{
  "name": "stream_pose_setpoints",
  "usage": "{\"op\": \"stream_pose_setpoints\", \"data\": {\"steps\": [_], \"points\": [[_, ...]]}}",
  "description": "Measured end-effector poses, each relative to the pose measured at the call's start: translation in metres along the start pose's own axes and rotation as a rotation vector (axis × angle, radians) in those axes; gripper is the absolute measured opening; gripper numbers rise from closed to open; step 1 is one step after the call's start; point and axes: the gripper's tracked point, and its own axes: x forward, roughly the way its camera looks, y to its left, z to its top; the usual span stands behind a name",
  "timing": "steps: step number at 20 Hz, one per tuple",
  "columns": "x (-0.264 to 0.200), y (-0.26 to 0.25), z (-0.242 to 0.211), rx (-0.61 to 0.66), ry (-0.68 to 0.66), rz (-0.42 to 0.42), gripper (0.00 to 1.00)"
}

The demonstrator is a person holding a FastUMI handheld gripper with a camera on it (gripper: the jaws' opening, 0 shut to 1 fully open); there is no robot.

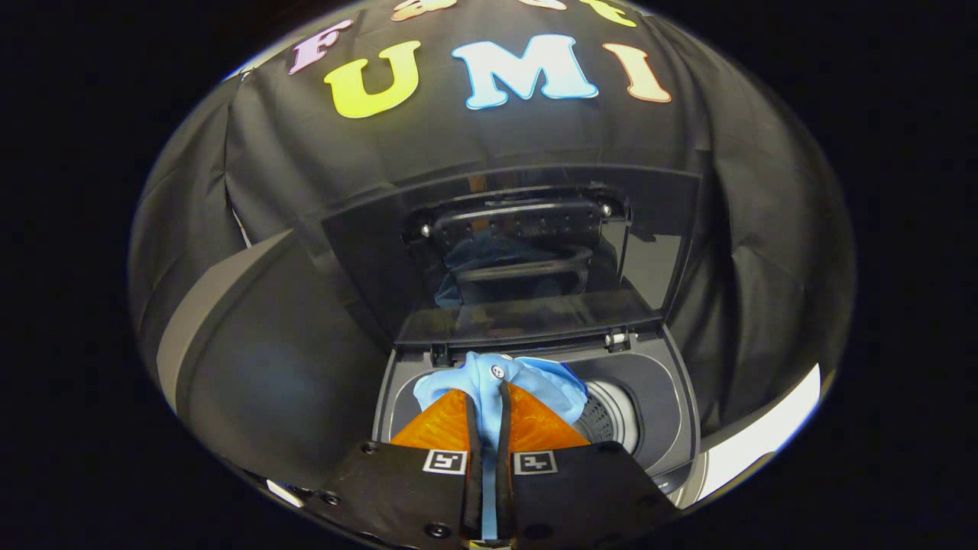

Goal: Put the clothes into the washing machine and then close the washing machine lid.

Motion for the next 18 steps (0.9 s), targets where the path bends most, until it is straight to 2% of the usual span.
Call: {"op": "stream_pose_setpoints", "data": {"steps": [11,14,18], "points": [[0.074,-0.027,-0.045,-0.044,0.126,-0.142,0.08],[0.085,-0.032,-0.056,-0.021,0.163,-0.169,0.08],[0.088,-0.037,-0.061,-0.062,0.174,-0.191,0.09]]}}
